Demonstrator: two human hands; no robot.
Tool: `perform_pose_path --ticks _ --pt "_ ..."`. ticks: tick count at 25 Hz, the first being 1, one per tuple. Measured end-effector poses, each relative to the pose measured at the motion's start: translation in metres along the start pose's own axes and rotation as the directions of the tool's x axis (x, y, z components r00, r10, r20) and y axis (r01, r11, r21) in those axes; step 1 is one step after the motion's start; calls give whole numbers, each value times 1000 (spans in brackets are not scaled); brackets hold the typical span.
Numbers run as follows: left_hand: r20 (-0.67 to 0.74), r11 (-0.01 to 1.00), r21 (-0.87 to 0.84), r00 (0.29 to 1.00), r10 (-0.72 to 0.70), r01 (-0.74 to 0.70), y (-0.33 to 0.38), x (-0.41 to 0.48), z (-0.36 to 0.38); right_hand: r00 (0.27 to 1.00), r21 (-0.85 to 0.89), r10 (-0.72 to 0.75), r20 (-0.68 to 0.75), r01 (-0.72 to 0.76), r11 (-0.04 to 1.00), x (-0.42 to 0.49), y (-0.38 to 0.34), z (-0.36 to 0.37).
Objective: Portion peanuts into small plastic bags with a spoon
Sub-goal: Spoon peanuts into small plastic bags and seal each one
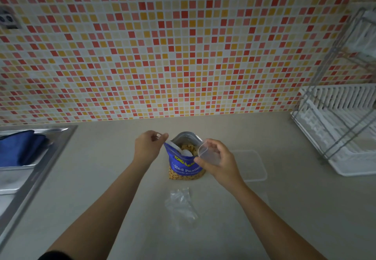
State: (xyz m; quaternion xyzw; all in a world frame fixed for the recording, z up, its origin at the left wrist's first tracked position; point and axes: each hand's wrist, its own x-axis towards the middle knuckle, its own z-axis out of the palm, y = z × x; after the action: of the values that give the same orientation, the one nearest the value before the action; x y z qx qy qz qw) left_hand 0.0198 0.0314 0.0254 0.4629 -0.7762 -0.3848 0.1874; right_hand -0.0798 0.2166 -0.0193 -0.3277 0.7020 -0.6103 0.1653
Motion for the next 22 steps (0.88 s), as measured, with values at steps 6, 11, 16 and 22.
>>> perform_pose_path --ticks 6,11,16,22 --pt "151 920 31 912 382 -391 11 -8 6 988 5 141 64 -142 990 13 17 0" --pt "-1 717 293 749 662 -633 14 3 -1 987 -33 139 85 -136 990 18 18 -3" --pt "68 942 134 951 301 -307 2 3 26 982 -80 140 127 -130 988 16 10 -6" --pt "45 954 -267 991 -127 134 5 10 24 975 -105 156 156 -141 984 14 5 -10"
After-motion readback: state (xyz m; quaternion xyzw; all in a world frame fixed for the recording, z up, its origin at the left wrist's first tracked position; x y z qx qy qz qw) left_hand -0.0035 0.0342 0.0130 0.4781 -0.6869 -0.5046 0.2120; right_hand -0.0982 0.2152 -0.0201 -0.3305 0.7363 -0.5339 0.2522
